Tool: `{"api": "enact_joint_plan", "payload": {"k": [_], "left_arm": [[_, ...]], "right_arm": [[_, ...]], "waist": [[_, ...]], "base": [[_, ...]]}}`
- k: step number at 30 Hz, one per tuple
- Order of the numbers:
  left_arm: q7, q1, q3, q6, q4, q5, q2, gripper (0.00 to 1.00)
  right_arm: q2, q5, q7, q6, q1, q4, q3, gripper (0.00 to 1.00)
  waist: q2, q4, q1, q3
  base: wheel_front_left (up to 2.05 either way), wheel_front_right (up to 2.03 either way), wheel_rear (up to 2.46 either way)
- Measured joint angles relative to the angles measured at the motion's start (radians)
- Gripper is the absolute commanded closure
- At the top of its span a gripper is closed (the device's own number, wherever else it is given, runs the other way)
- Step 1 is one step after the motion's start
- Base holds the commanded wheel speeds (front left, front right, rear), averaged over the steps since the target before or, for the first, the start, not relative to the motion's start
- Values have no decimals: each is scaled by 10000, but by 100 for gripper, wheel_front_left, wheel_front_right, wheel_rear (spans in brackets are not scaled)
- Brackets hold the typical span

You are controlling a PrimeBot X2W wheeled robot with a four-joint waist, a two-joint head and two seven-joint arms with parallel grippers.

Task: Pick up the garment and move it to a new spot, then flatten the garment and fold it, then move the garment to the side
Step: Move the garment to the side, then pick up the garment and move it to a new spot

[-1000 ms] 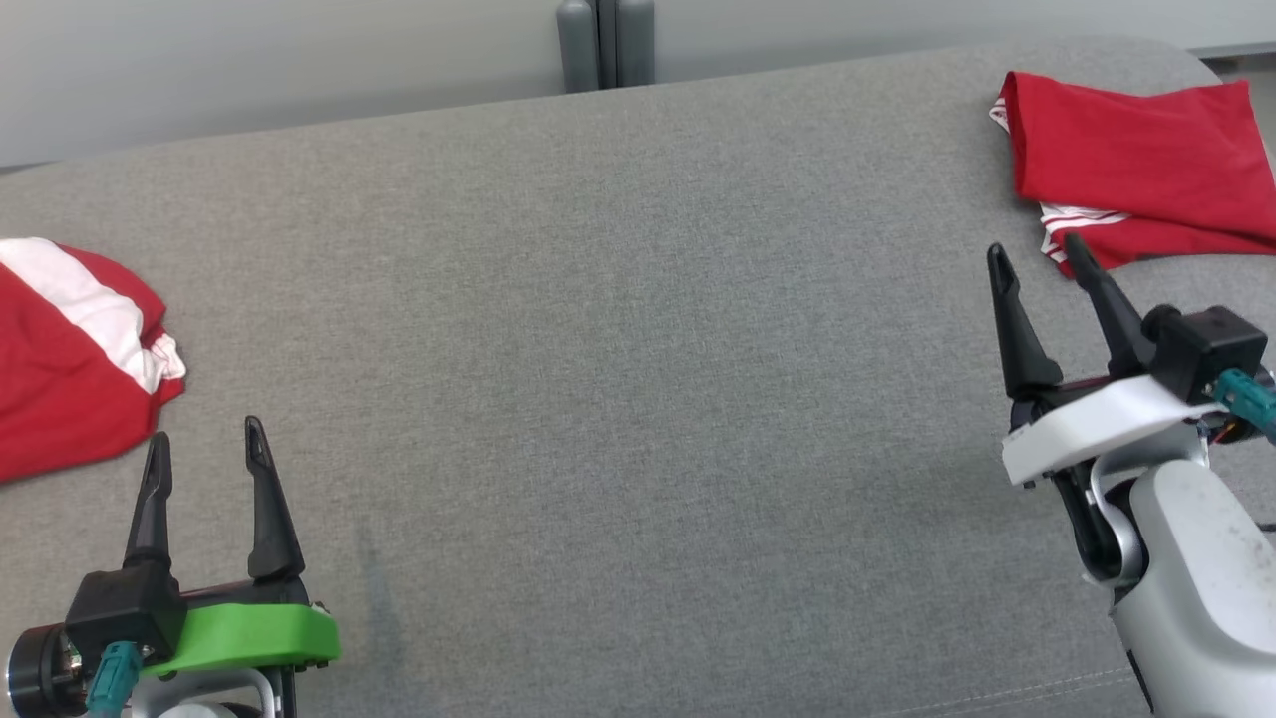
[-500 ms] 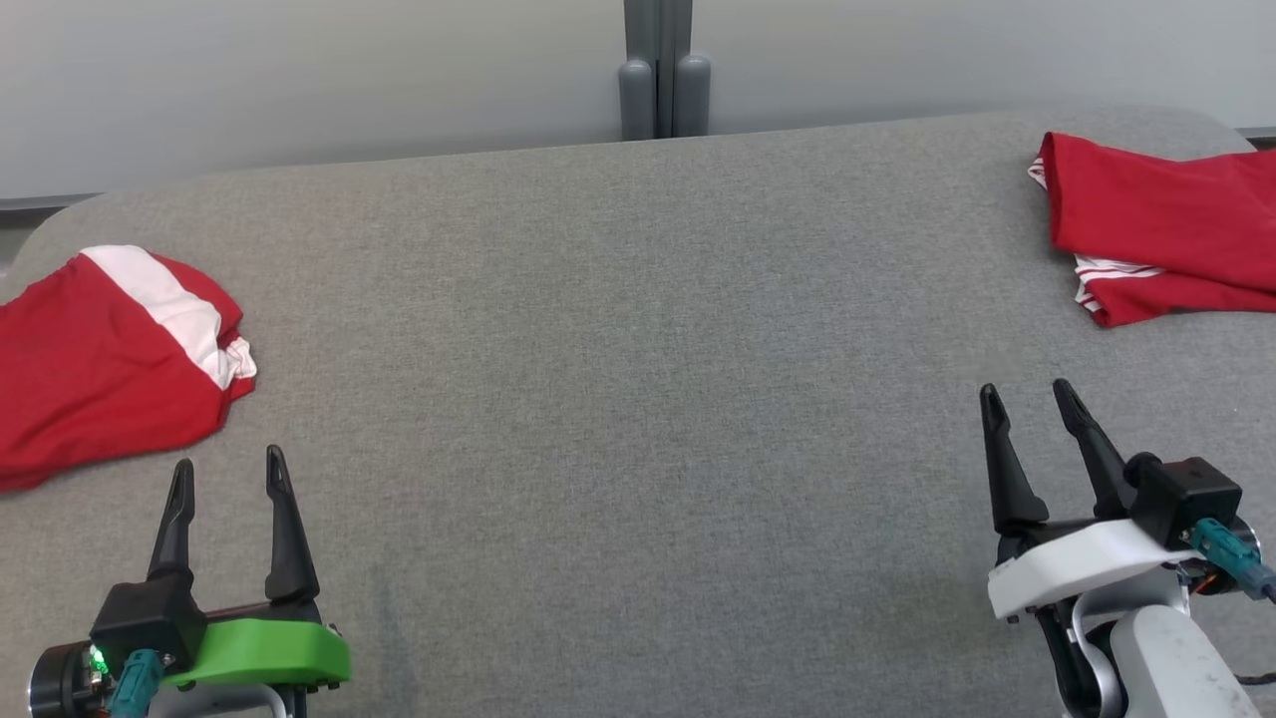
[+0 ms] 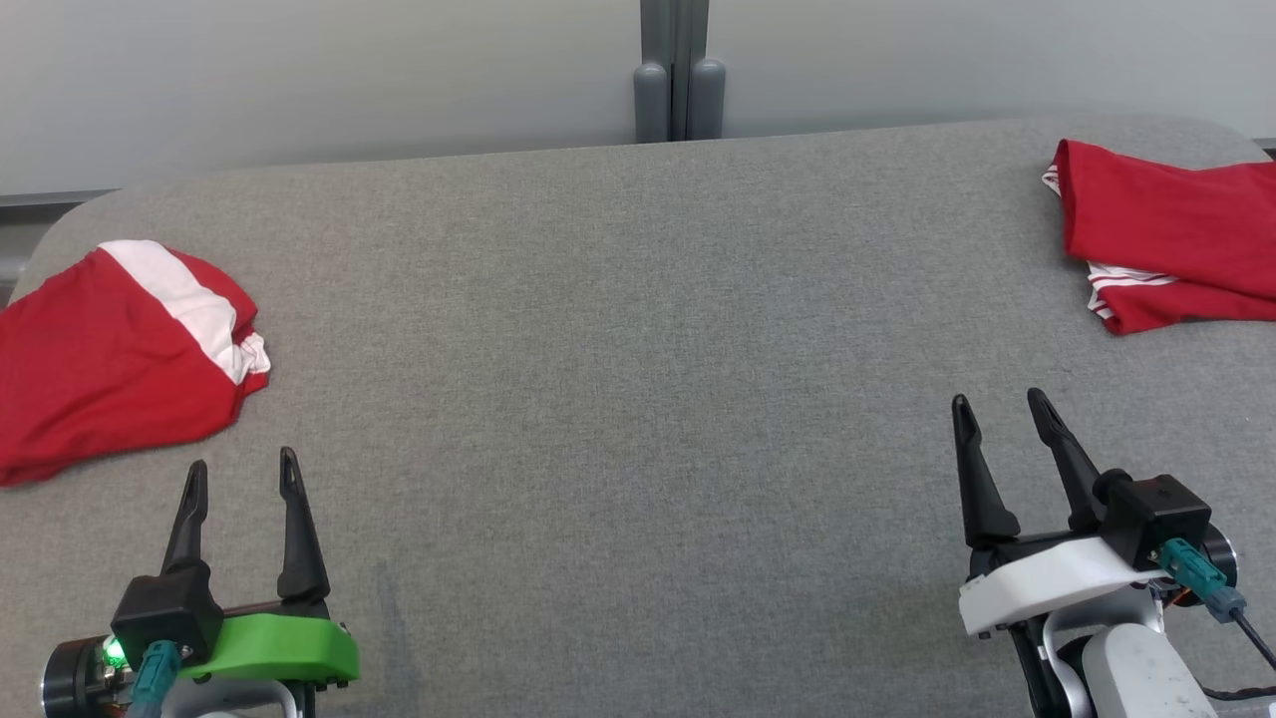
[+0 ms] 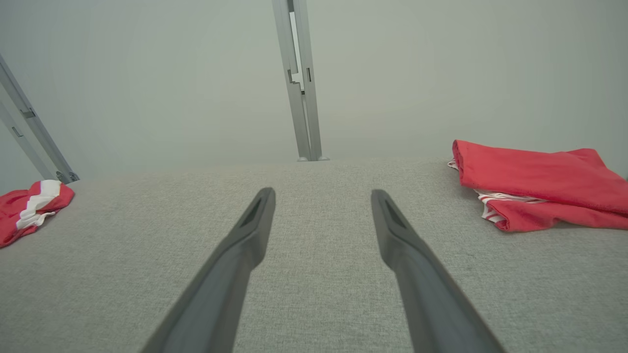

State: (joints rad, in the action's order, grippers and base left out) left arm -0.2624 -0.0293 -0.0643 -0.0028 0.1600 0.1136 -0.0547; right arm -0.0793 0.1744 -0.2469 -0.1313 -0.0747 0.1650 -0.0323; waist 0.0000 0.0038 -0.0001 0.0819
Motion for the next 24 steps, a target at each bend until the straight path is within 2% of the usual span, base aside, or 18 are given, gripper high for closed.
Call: {"api": "enact_joint_plan", "payload": {"k": [17,24], "left_arm": [[0,-31,50,117,-10,25,17,0],[-2,-34,-75,125,-69,27,15,0]], "right_arm": [[100,-226,385,0,249,-359,52,0],[105,-247,441,0,282,-412,-67,0]], "waist": [[0,0,0,-104],[0,294,0,-93]], "base": [[0,0,0],[0,0,0]]}}
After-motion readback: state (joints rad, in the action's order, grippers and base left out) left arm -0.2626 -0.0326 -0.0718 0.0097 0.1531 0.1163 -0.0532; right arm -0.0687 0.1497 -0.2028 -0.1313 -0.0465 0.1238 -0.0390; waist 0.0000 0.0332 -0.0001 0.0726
